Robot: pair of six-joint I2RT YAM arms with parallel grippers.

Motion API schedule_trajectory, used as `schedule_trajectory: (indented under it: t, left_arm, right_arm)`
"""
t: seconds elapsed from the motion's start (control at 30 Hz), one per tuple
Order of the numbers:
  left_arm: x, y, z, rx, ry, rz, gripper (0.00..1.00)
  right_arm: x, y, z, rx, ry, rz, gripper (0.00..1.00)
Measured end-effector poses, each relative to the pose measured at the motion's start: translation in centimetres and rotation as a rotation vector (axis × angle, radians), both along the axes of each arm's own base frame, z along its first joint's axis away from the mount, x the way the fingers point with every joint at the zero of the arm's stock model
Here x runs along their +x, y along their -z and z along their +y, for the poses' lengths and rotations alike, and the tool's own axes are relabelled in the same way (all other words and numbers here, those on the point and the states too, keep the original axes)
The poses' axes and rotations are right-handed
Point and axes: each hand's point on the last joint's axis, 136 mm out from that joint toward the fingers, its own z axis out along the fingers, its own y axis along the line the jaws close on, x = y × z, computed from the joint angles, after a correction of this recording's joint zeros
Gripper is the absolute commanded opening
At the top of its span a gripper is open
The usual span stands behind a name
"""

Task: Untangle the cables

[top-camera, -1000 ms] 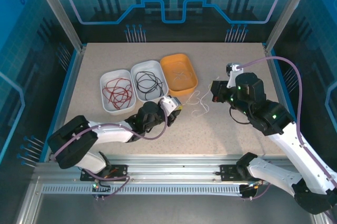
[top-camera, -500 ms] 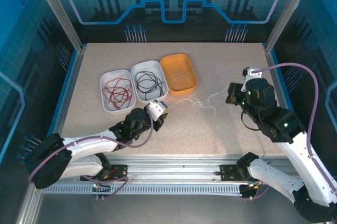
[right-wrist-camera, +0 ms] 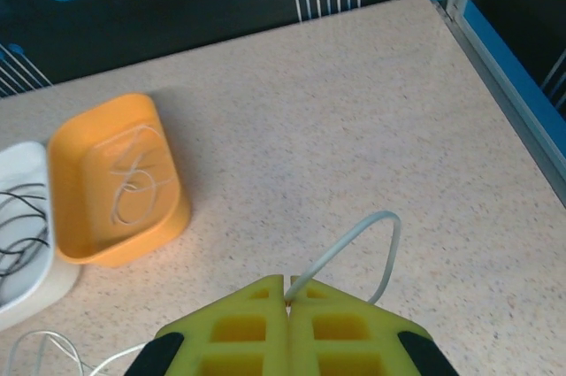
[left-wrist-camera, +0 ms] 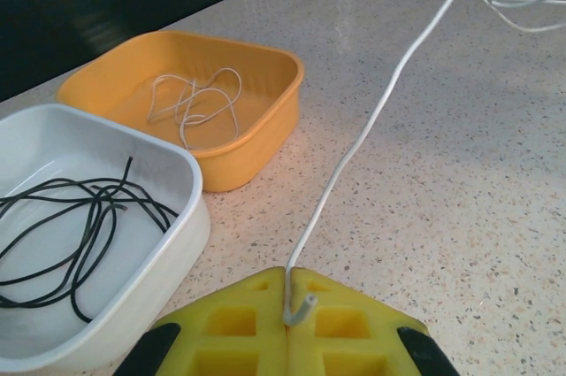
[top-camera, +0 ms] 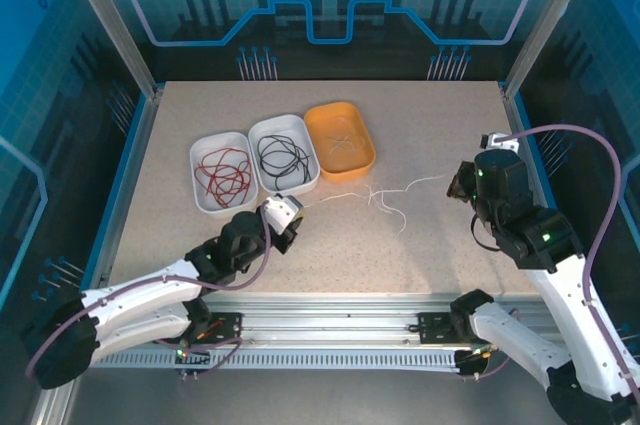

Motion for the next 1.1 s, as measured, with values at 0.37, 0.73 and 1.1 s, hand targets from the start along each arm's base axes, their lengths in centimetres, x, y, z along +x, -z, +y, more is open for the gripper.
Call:
schedule_trajectory:
  t: [0.37, 0.73, 1.1]
  left_arm:
    - [-0.2, -1.3, 1.9, -0.039, -0.075, -0.001, 0.00]
    - [-1.2, -4.2, 3.0, -0.122, -0.083, -0.034, 0.00]
    - [-1.6, -3.1, -1.1, -0.076, 0.084, 0.105, 0.00]
  right_arm:
    - [0.8, 5.4, -3.4, -0.018, 0.140, 0.196, 0.00]
    - [1.1, 11.2, -2.7, 0.143, 0.097, 0.312, 0.00]
    - [1.3, 17.8, 4.2, 0.285, -0.137, 0.422, 0.26]
